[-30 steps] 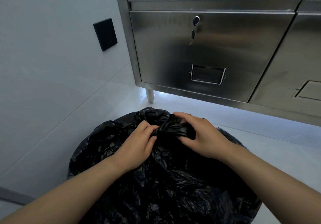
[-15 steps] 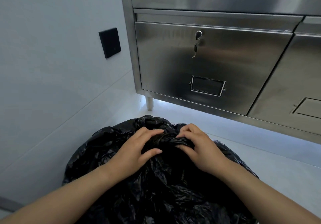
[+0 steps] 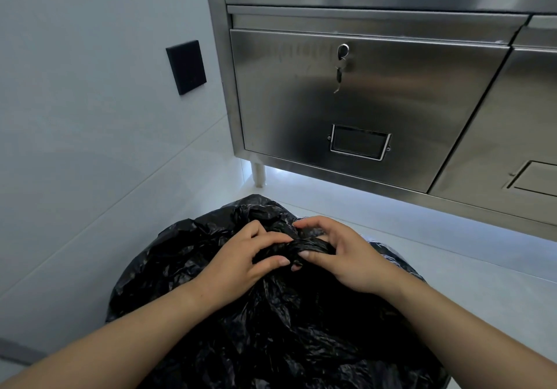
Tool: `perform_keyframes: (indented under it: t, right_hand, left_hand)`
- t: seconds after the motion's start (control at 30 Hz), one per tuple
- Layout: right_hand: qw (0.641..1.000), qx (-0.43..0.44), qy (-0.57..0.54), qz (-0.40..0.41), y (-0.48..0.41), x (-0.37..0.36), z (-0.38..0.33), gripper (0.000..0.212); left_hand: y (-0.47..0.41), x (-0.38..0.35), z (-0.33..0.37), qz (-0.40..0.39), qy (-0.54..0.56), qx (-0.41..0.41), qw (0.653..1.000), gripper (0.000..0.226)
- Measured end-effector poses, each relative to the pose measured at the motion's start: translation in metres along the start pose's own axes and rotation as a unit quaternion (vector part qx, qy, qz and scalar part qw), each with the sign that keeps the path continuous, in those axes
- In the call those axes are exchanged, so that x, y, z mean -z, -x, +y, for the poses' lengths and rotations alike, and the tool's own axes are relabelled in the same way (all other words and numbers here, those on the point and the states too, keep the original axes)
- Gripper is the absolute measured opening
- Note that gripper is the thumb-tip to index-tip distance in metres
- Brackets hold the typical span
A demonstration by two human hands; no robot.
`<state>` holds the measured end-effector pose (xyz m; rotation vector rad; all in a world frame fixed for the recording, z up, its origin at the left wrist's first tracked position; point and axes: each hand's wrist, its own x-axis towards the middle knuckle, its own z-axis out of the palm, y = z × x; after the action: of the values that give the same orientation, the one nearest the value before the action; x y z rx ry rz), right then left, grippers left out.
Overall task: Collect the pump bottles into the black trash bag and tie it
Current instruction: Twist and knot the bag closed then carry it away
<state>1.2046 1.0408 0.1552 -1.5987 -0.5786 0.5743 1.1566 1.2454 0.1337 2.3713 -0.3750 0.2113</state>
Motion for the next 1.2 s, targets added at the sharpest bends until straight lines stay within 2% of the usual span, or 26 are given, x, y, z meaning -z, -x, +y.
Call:
perform_keyframes:
  t: [0.1,0.23,0.47,0.6,0.7,0.8,1.0,1.07,1.2]
  right_hand:
    - [0.999,0.005,0.038,-0.003,0.001,0.002,0.003,0.035]
    - [0.993,0.037,0.109,0.038,0.0,0.007,0.004,0.03]
    - [0.976,0.089,0.15,0.133,-0.008,0.004,0.013,0.02]
    - [0.957,0.112,0.183,0.198,-0.009,-0.005,0.024,0.022]
    - [0.943,0.134,0.243,0.185,-0.009,-0.008,0.028,0.023]
    - [0.943,0.132,0.268,0.149,-0.007,-0.005,0.025,0.032]
    - [0.949,0.153,0.235,0.145,-0.005,-0.013,0.02,0.04]
    - [0.952,0.15,0.216,0.154,-0.004,-0.015,0.02,0.04]
    - [0.958,0.137,0.174,0.181,-0.006,-0.019,0.023,0.03]
  left_hand:
    - [-0.003,-0.001,-0.001,-0.01,-0.002,0.018,1.0,0.037]
    - [-0.006,0.002,-0.002,-0.023,0.017,0.039,0.999,0.01]
    - [-0.006,0.001,0.006,-0.035,0.069,0.04,0.996,0.015]
    - [-0.005,0.0,0.007,-0.015,0.092,0.054,0.994,0.014]
    - [-0.002,0.0,0.005,0.009,0.12,0.082,0.989,0.013]
    - [-0.002,0.0,0.0,0.034,0.117,0.105,0.987,0.012]
    - [-0.004,-0.001,0.002,0.055,0.134,0.112,0.983,0.018]
    - [-0.004,-0.002,0.003,0.051,0.132,0.111,0.984,0.012]
    - [-0.001,-0.007,0.006,0.027,0.134,0.106,0.985,0.009]
